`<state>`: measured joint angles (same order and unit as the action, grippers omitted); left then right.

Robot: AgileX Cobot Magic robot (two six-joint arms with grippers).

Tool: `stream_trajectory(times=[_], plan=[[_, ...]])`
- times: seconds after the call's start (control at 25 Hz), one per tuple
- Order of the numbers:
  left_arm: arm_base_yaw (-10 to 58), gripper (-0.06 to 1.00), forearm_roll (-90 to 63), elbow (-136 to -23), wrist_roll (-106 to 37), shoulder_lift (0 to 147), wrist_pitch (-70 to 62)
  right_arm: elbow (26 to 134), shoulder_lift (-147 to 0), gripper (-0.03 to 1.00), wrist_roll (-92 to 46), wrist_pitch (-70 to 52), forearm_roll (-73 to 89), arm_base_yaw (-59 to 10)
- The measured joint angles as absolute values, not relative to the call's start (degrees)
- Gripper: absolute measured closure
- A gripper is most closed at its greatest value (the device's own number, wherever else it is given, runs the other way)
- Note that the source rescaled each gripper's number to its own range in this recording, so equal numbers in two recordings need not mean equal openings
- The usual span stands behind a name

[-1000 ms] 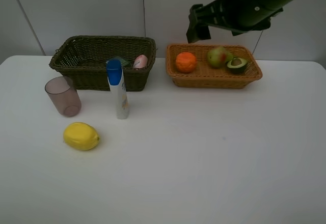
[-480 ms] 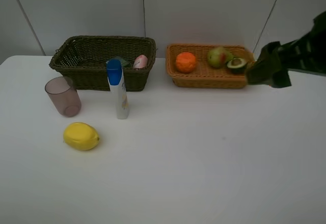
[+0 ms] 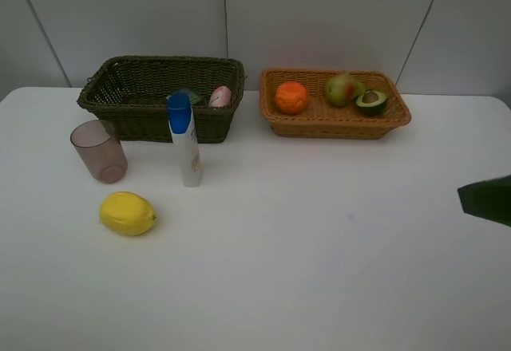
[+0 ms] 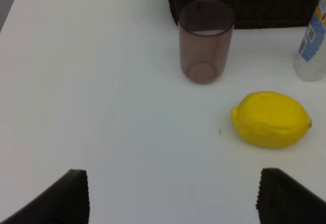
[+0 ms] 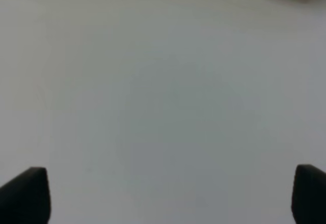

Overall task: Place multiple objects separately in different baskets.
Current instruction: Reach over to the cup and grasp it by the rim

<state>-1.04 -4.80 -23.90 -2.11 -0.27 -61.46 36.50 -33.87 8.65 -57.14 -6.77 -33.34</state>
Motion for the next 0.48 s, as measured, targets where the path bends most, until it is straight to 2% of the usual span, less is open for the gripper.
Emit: stream_trajectory(times=[0.2, 0.48], plan=[[-1.0, 0.06, -4.8, -23.9, -2.1, -0.3, -61.5, 35.6, -26.1, -0.03, 6.0, -59.1, -3.3, -33.4], [-1.0, 0.06, -4.8, -23.9, -2.1, -0.3, -61.5, 31.4, -14.8, -0.03, 5.7, -55.8, -2.2, -33.4]])
